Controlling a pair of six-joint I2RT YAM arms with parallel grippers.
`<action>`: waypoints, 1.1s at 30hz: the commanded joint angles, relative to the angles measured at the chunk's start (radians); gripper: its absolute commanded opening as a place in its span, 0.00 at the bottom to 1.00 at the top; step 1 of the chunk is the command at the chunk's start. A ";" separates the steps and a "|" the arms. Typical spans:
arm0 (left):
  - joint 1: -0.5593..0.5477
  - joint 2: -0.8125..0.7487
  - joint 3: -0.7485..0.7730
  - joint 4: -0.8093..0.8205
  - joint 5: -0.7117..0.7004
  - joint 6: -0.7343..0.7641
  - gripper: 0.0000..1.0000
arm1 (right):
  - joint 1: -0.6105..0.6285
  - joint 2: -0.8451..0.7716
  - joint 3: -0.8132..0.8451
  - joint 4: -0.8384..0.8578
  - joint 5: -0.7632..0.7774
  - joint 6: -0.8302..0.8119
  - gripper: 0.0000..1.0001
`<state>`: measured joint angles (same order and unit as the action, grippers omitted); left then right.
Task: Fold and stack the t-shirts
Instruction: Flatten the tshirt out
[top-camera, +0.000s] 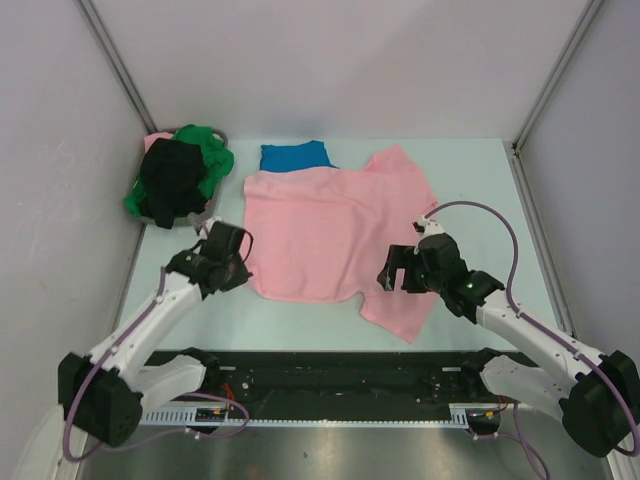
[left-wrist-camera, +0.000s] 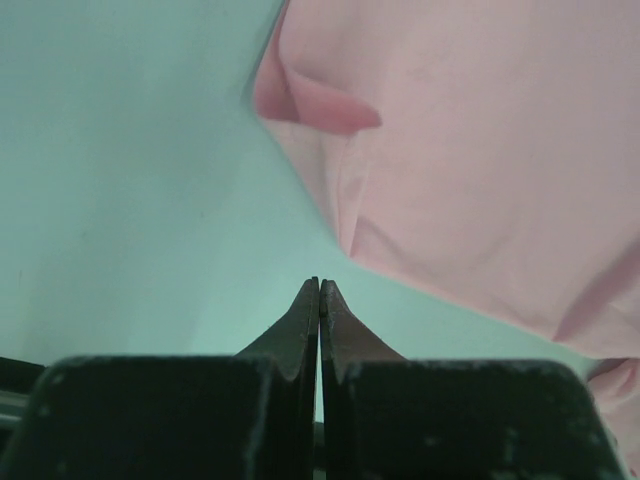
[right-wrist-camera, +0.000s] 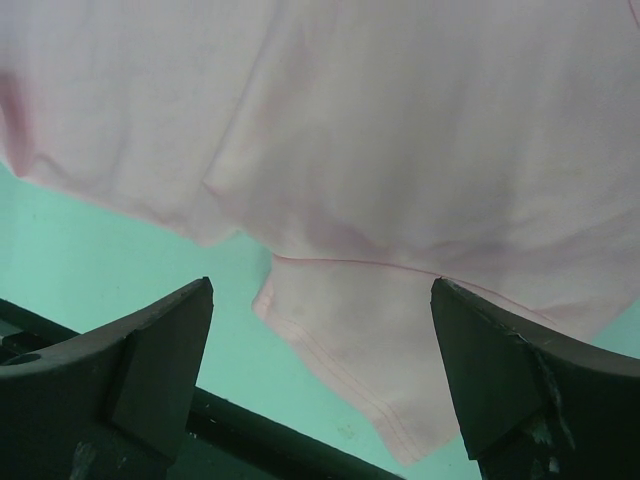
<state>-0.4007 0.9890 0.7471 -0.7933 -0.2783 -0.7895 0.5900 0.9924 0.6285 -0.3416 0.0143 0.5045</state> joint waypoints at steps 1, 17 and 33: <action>0.000 0.201 0.191 0.052 -0.012 0.048 0.00 | -0.004 -0.015 -0.001 -0.013 0.021 -0.004 0.95; -0.032 0.680 0.361 0.114 0.011 0.101 0.00 | -0.021 0.015 -0.001 -0.025 0.027 -0.017 0.95; 0.115 0.321 -0.084 0.210 0.071 0.003 0.00 | -0.001 -0.023 -0.027 -0.027 0.006 0.008 0.95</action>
<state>-0.3088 1.4639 0.7712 -0.5713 -0.2337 -0.7235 0.5781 0.9962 0.6048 -0.3771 0.0277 0.4999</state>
